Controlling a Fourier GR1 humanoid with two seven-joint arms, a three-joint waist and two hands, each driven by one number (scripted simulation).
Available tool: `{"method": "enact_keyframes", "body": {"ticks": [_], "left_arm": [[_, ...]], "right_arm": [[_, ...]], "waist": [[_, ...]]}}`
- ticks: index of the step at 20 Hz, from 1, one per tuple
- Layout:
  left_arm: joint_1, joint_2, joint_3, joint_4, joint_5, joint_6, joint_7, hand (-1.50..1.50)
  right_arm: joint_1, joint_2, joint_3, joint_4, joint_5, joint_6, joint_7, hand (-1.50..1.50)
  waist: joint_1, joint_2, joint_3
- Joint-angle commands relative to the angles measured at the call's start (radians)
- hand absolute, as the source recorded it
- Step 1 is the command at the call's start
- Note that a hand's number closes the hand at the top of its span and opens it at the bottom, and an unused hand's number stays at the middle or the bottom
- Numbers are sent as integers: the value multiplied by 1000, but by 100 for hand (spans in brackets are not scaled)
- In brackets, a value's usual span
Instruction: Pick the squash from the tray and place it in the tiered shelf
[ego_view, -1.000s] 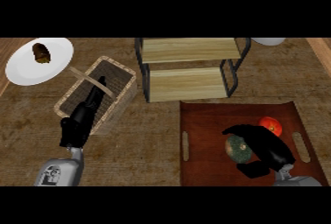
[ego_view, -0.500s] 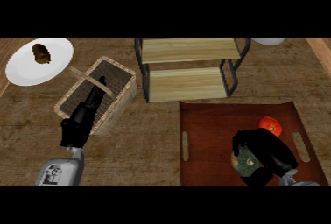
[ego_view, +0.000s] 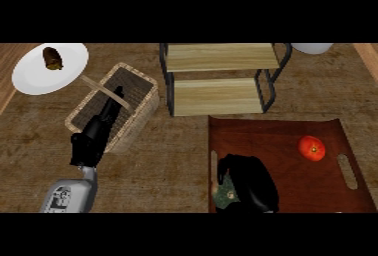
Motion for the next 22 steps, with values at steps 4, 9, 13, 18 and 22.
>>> {"method": "enact_keyframes", "body": {"ticks": [4, 9, 13, 18, 22], "left_arm": [[-14, -11, -13, 1, -1, -3, 20, 0], [-40, -23, -17, 30, -8, 5, 40, 0], [-6, 3, 0, 30, 2, -13, 13, 0], [-10, -20, -14, 21, -11, 9, 37, 0], [-2, -7, -6, 17, -9, 1, 20, 0]], "right_arm": [[-88, 37, 251, -97, -124, -346, 361, 150], [-255, 38, 427, -146, -39, -518, 613, 150], [-399, 38, 474, -185, 54, -590, 827, 150], [-535, 37, 428, -175, 182, -486, 968, 150], [-673, 37, 333, -191, 201, -418, 1022, 150]], "waist": [[24, 1, 1], [18, -3, -4], [13, -8, -5], [-3, -13, -6], [7, -15, -6]]}}
